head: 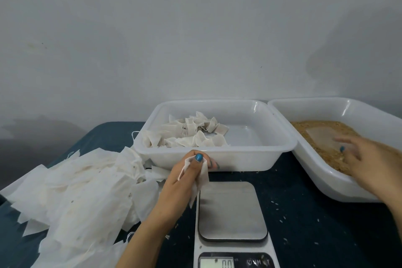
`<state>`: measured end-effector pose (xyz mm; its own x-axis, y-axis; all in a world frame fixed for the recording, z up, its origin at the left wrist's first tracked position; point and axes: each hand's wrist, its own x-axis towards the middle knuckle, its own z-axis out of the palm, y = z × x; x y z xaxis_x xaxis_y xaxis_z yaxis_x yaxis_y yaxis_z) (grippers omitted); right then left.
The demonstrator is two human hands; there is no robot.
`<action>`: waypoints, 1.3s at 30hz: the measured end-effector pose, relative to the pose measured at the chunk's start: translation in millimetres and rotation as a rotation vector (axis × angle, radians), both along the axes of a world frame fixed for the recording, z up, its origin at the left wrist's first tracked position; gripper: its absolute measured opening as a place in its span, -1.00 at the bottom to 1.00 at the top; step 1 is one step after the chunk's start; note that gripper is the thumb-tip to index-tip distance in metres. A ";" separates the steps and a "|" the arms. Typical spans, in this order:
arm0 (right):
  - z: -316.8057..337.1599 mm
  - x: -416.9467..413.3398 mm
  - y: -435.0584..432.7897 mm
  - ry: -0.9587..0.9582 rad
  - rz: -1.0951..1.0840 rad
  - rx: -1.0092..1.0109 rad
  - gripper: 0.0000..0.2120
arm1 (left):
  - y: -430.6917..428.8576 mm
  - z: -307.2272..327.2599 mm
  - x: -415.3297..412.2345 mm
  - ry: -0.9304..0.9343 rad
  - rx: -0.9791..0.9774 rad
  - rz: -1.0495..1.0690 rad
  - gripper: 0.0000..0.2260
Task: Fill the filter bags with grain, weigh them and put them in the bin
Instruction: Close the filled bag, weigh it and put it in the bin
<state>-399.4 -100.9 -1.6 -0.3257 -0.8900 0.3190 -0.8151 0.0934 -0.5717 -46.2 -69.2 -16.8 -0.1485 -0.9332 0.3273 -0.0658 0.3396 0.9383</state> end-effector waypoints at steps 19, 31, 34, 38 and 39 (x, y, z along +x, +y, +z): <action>-27.2 135.4 13.6 0.027 0.660 -0.201 -0.79 | -10.4 -0.4 -15.3 -0.102 -0.149 -0.060 -0.74; -55.6 138.2 17.1 -0.038 0.590 -0.206 -0.85 | -16.1 -23.2 -3.9 -0.361 -0.130 0.065 -0.75; -58.2 137.5 17.2 -0.017 0.575 -0.208 -0.85 | -14.4 -20.5 0.8 -0.272 -0.110 0.105 -0.61; -60.3 134.9 18.2 0.035 0.512 -0.226 -0.84 | -15.4 -20.0 2.8 -0.169 -0.077 0.160 -0.62; -60.6 134.5 18.5 0.042 0.497 -0.233 -0.83 | -15.5 -20.0 3.4 -0.161 -0.079 0.171 -0.62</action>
